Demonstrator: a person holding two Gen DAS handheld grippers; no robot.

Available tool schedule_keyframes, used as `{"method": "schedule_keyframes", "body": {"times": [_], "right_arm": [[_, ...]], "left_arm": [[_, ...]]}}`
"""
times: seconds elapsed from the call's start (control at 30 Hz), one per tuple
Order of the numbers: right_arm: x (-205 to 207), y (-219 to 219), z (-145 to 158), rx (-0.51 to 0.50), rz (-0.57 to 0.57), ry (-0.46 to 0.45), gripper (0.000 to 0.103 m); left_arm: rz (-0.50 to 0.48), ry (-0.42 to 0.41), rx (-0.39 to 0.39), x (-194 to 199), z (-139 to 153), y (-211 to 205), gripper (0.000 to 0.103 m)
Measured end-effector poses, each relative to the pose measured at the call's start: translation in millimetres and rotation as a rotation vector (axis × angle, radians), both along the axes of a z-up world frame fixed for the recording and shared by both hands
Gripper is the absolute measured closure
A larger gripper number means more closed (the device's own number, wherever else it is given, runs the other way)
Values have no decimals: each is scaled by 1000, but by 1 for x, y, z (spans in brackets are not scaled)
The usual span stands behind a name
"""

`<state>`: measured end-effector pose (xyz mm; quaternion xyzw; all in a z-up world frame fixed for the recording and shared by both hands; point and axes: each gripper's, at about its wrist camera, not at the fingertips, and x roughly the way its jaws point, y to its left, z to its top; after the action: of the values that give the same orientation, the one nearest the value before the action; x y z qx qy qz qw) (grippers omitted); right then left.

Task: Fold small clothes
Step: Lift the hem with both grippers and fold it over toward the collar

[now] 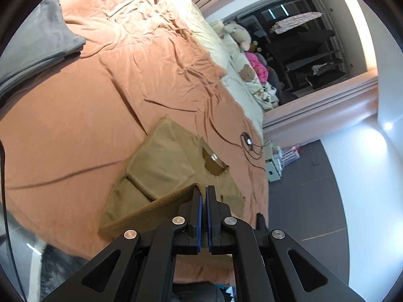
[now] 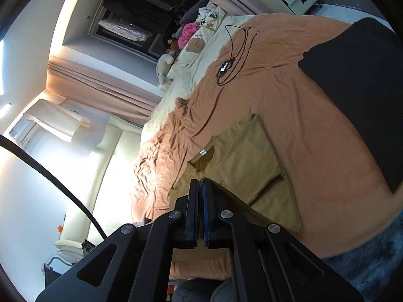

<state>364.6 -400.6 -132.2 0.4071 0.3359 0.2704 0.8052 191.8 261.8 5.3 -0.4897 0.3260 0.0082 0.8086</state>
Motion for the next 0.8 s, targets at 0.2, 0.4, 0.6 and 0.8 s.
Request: {"method": "schedule_keyframes", "body": {"times": [0.2,0.4,0.6,0.8], "right_arm": [[37,15,11,-53,6,11,103],[77,35,14,-125,16,50,103],[113,51,13,-166,24,96,103],[144,66,9,-213,25,139,103]], "left_arm": [[1,40,23,46,-9,10,101],[-7,90,46,88,-25,18,100],[-12,152,53,125,-50,26,101],[-20,205,59,158,-77,34,100]]}}
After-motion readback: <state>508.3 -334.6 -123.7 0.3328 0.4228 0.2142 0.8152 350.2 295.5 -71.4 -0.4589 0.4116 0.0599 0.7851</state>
